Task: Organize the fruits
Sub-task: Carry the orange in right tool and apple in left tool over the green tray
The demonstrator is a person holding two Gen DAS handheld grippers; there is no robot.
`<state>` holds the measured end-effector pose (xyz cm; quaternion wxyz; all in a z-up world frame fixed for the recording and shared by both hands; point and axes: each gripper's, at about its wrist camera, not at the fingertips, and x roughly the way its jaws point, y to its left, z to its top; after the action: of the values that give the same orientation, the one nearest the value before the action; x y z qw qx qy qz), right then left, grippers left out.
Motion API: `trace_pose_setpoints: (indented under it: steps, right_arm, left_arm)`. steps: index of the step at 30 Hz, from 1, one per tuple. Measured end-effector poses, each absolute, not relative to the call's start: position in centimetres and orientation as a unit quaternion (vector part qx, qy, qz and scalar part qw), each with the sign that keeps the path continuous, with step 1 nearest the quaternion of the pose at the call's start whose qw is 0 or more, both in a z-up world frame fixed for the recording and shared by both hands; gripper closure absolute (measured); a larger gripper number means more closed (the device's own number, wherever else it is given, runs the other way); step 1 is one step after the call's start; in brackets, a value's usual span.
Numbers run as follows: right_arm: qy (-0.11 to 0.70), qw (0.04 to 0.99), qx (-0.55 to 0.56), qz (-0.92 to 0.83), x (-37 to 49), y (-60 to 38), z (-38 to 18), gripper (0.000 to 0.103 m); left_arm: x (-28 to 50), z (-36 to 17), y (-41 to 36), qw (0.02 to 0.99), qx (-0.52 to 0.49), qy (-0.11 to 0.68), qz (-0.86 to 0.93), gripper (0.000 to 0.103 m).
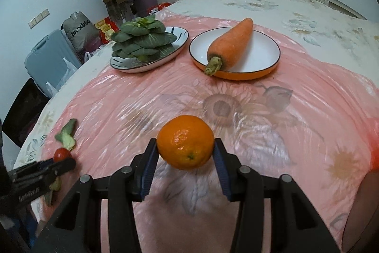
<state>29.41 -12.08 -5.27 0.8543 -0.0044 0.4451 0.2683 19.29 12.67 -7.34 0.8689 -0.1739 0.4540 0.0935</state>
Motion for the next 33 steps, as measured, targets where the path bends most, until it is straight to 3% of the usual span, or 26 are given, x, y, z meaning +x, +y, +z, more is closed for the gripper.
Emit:
trace_pose_setpoints:
  steps: [16, 24, 33]
  right_arm:
    - [0.415, 0.871, 0.012, 0.264, 20.2, -16.1, -3.5, 0.027]
    - [0.382, 0.888, 0.036, 0.253, 13.4, -18.6, -3.7, 0.027]
    - [0.399, 0.892, 0.054, 0.204, 5.8, -22.1, -2.0, 0.027]
  left_arm:
    - [14.9, -4.0, 9.5, 0.906, -0.137, 0.400, 0.036, 0.074]
    - [9.1, -2.4, 5.8, 0.923, -0.099, 0.371, -0.004, 0.074]
    - [3.8, -0.2, 1.8, 0.922, -0.074, 0.377, -0.051, 0.074]
